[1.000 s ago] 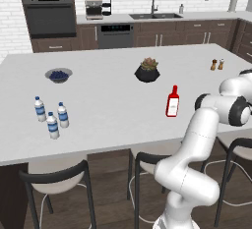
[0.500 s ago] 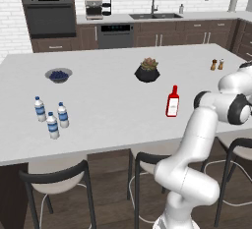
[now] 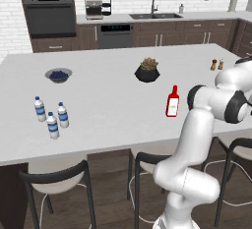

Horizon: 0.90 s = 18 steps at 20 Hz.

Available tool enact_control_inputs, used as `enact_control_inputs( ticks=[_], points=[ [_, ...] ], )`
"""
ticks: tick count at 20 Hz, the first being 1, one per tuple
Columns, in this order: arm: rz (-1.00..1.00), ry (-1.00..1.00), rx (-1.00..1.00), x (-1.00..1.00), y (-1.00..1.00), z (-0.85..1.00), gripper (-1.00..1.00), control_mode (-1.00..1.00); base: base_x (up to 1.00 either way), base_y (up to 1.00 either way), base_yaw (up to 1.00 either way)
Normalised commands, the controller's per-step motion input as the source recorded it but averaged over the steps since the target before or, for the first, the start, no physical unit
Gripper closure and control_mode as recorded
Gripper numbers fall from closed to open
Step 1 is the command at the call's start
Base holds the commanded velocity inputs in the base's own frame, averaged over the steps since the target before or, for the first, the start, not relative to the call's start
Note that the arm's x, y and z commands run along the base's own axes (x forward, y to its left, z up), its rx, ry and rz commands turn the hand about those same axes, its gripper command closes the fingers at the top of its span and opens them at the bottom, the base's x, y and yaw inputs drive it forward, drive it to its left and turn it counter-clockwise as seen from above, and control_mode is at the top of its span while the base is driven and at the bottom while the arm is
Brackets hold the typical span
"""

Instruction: Move the plastic bottles in the middle to the plastics group, and the glass bottles in the middle to the glass group.

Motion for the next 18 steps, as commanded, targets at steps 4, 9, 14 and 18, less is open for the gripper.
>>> enact_control_inputs(
  ticks=[4,9,14,18],
  points=[
    [0.09,0.07,0.0,0.0,0.74,0.0,-1.0,-1.0,0.0,0.0,0.0],
    [0.11,0.17,0.0,-0.09,0.75,0.13,-1.0,-1.0,0.0,0.0,0.0],
    [0.08,0.1,0.0,-0.03,0.61,0.61,-1.0,-1.0,0.0,0.0,0.0],
    [0.08,0.07,0.0,-0.07,0.44,0.69,-1.0,-1.0,0.0,0.0,0.0]
  ],
)
